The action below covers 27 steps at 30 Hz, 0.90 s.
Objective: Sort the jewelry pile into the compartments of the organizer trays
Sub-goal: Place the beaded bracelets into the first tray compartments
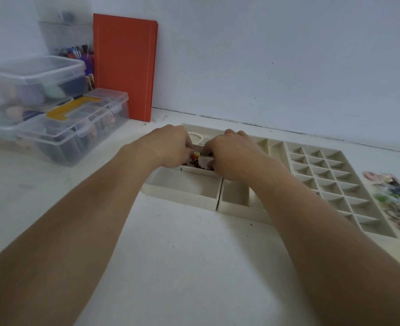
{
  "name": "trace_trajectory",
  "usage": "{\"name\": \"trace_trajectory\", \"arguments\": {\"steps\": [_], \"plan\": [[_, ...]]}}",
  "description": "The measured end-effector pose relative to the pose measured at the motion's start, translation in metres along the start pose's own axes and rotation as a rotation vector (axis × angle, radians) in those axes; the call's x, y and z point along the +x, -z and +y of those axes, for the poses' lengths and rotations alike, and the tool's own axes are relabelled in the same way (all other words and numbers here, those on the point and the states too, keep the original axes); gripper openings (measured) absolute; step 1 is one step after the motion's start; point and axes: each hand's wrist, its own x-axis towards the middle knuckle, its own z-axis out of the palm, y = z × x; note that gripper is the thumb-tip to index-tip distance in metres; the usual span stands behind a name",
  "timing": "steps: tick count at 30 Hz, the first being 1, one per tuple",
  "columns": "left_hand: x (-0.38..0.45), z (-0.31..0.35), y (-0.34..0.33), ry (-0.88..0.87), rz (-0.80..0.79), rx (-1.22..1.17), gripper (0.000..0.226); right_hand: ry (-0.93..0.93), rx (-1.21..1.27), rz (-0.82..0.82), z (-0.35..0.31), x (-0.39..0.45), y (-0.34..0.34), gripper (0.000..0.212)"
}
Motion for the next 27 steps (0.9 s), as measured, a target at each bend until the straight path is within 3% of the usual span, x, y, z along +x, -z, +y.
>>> {"name": "trace_trajectory", "arguments": {"steps": [3, 13, 21, 27], "plan": [[0.001, 0.001, -0.002, -0.028, 0.048, -0.041, 0.011, -0.026, 0.022, 0.036, 0.004, 0.001, 0.005, 0.025], [0.003, 0.004, -0.008, -0.073, -0.007, -0.178, 0.013, -0.148, 0.073, 0.082, 0.023, 0.0, 0.014, 0.03], [0.005, 0.0, -0.01, -0.043, 0.025, -0.19, 0.008, -0.145, 0.164, -0.125, 0.017, 0.002, 0.008, 0.028], [0.005, -0.005, -0.003, 0.012, 0.13, -0.157, 0.019, -0.179, 0.183, -0.155, 0.012, 0.002, 0.01, 0.031]]}}
